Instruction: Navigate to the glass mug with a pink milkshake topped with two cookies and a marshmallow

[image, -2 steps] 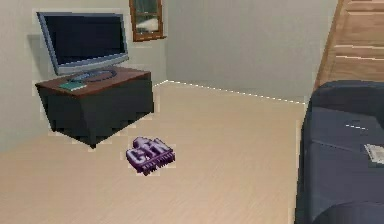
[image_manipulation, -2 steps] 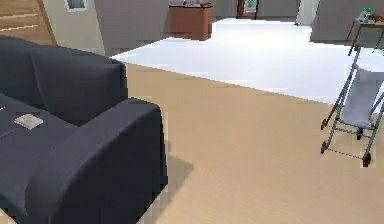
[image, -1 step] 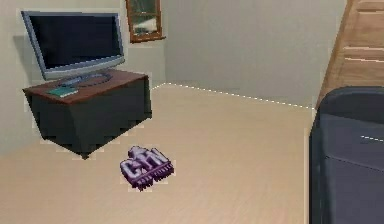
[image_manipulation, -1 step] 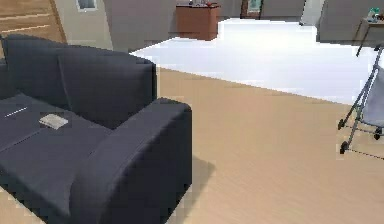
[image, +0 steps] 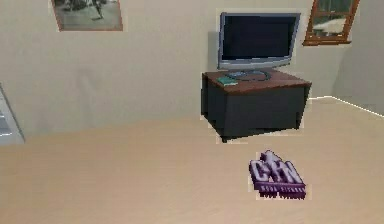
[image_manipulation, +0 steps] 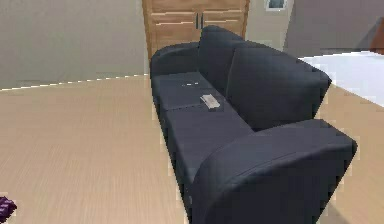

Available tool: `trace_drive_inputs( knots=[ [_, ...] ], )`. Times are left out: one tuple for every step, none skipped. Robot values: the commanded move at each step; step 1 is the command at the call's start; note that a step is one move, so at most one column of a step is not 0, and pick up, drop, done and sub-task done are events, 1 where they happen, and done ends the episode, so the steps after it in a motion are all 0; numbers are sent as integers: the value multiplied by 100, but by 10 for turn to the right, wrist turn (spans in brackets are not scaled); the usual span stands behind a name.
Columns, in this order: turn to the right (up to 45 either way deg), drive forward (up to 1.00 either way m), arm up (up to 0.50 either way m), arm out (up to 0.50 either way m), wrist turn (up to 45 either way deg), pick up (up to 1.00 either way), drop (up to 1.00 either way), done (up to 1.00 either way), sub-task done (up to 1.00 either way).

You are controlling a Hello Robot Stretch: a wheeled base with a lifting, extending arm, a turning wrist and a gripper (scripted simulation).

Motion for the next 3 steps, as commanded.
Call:
trace_drive_inputs(
  knots=[
    [-300, 0, 0, 0, 0, 0, 0, 0, 0],
    [0, 100, 0, 0, 0, 0, 0, 0, 0],
    [0, 35, 0, 0, 0, 0, 0, 0, 0]
  ],
)
